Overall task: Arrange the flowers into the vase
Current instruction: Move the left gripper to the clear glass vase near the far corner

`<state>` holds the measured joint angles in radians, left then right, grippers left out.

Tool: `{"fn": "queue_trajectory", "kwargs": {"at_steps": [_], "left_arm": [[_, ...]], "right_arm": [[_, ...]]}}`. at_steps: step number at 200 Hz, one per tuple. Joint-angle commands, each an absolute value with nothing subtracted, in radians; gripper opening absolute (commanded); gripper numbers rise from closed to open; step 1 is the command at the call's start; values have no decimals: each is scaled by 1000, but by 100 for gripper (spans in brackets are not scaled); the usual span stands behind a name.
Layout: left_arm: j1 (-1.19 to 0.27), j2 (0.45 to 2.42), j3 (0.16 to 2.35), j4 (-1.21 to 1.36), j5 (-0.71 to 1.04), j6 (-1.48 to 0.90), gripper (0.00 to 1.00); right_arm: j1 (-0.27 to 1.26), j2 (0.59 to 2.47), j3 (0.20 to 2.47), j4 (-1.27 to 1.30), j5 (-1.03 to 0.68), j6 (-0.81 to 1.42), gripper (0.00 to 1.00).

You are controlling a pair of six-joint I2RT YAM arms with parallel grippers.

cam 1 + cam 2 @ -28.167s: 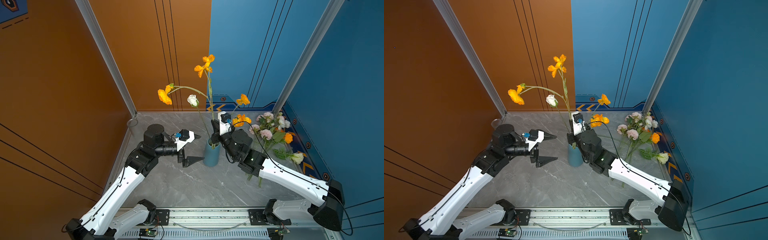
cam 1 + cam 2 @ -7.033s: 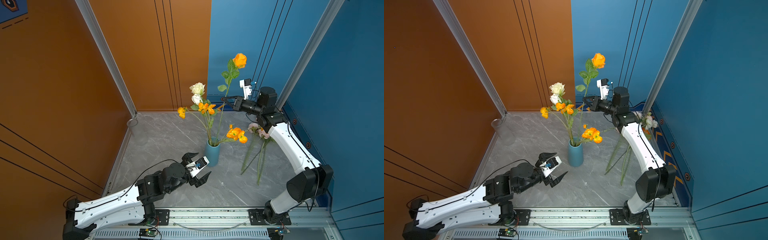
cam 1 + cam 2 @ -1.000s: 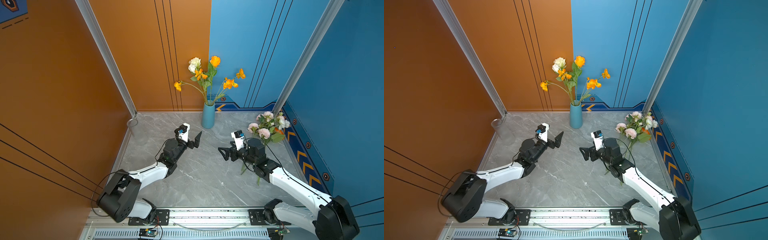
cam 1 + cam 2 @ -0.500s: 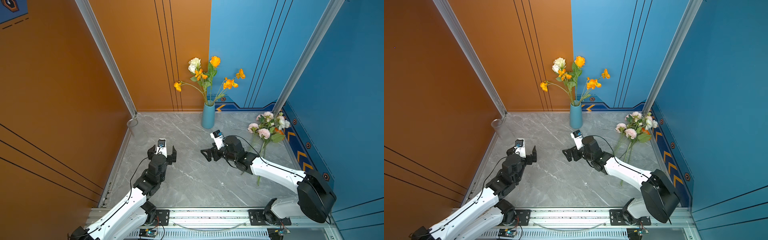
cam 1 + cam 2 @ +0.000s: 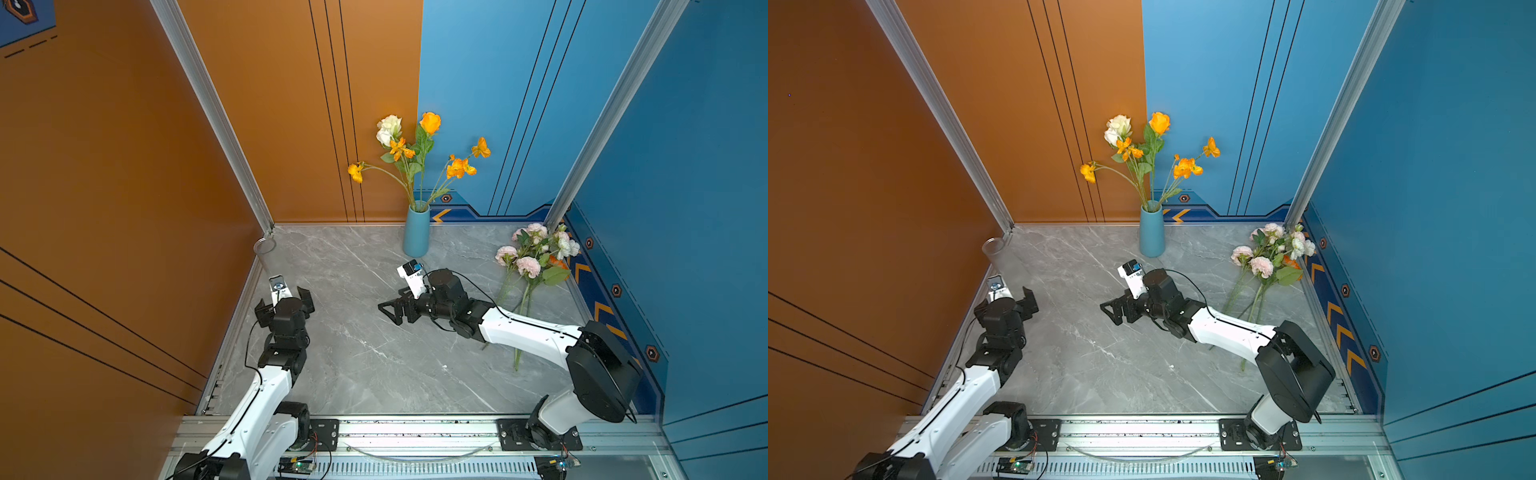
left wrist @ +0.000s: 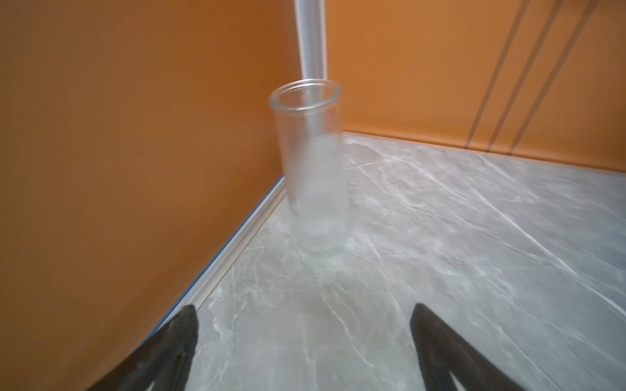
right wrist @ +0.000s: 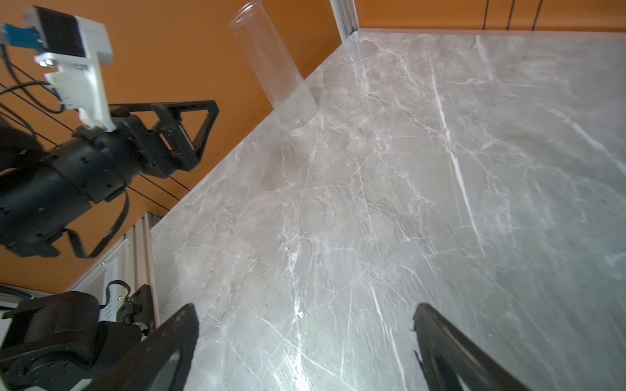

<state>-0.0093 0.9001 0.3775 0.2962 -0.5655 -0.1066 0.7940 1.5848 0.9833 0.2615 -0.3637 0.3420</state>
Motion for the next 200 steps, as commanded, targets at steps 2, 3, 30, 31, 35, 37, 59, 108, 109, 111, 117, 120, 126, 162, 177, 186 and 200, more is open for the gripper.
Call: {"fn": "queue_trajectory", "kwargs": {"at_steps": [2,3,30,31,35,37,59,108,109,111,117,120,126,162,177,186,200], "left_arm": [[99,982,372,478,-468,-150,98],[103,989,374,484,-464,-147,98],[183,1123,441,624,-380,-82,98],[184,1127,441,633,-375,-81,98],[194,1143,446,658,-362,-74,98],[197,1151,449,667,-358,-71,98],[215,1229,519,686,-359,4,98],[315,1364,603,735,-157,-4,98],[315,1366,606,735,-154,-2,98],[314,1370,611,735,-152,1,98],[315,1384,621,735,-147,12,98],[316,1392,629,735,-148,15,98],[317,1403,639,735,-149,22,98],[327,1456,692,745,-69,37,98],[327,1482,713,746,-74,53,98],[328,1500,726,744,-77,60,98],[332,1525,743,745,-65,64,98]], "right_arm": [[795,1604,1030,296,-425,357,100],[794,1604,1030,297,-426,357,100],[785,1622,1040,310,-449,350,100],[785,1623,1041,312,-448,350,100],[783,1626,1042,314,-452,350,100],[783,1628,1042,316,-452,350,100],[774,1658,1047,351,-464,366,100],[753,1706,1059,413,-506,409,100],[754,1706,1060,413,-506,409,100],[753,1708,1060,414,-506,410,100],[753,1710,1060,416,-509,411,100],[751,1712,1059,417,-511,412,100],[750,1715,1060,420,-514,414,100],[749,1736,1066,463,-549,431,100],[748,1749,1077,463,-555,435,100],[747,1754,1080,463,-558,434,100],[744,1762,1082,462,-562,436,100]]}}
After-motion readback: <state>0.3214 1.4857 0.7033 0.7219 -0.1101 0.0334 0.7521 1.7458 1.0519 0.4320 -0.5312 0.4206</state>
